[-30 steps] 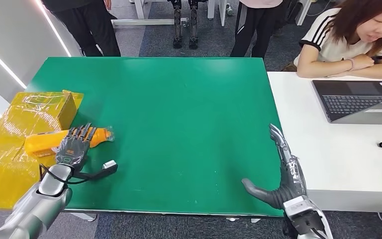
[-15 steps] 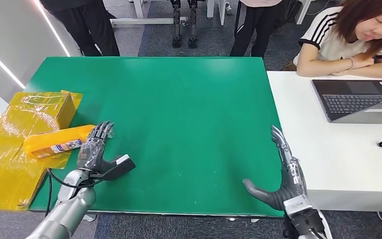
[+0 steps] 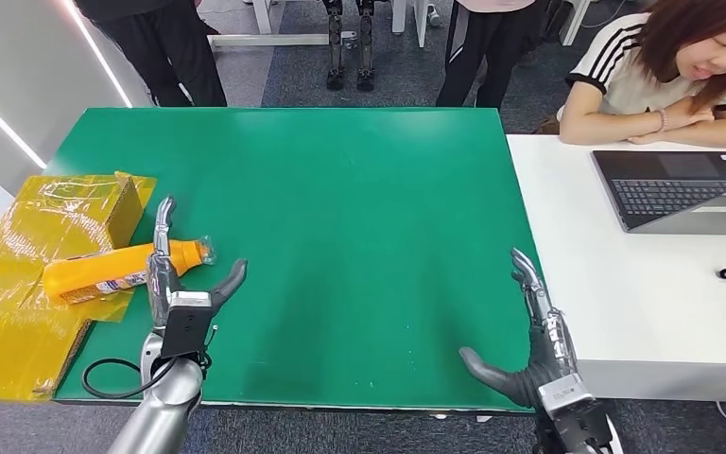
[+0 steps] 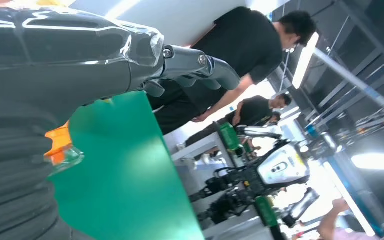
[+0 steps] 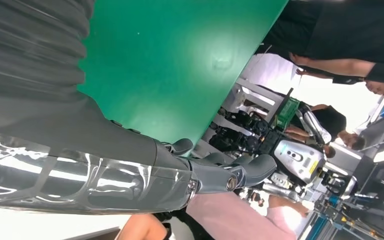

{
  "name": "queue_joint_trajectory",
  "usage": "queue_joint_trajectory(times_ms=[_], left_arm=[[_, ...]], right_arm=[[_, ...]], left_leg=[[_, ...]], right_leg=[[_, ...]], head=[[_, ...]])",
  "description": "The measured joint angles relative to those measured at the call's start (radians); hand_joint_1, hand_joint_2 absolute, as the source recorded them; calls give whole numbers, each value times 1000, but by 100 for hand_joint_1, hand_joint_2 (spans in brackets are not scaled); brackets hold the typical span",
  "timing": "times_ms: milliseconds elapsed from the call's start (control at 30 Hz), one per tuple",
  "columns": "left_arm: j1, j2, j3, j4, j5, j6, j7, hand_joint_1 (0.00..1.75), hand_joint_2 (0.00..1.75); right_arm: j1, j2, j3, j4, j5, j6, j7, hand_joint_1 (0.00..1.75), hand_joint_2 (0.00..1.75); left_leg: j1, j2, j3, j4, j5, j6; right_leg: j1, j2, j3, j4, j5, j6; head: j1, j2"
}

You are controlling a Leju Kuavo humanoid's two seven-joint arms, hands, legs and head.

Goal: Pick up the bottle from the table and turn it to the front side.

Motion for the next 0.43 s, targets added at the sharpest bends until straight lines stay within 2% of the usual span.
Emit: queue_joint_trajectory(times_ms=[133,233,433], left_arm=[[13,-1,-12,-49,26,0,0,0,175],[19,-3,-43,-96,150,-24,0,0,175],[21,-32,-129,-149,323,-226,47,0,175]], right_arm=[[-1,0,4,7,-3,0,0,0,175],[-5,2,14,21,-25,2,-7,0,175],[-15,29,48,75,-116,-12,-57,0,175]], left_leg=[[0,0,0,0,0,0],[0,0,0,0,0,0],[0,-1,0,0,0,0]], right_leg=[[0,0,0,0,0,0],[0,0,0,0,0,0],[0,-1,0,0,0,0]], head=[[0,0],[0,0],[0,0]])
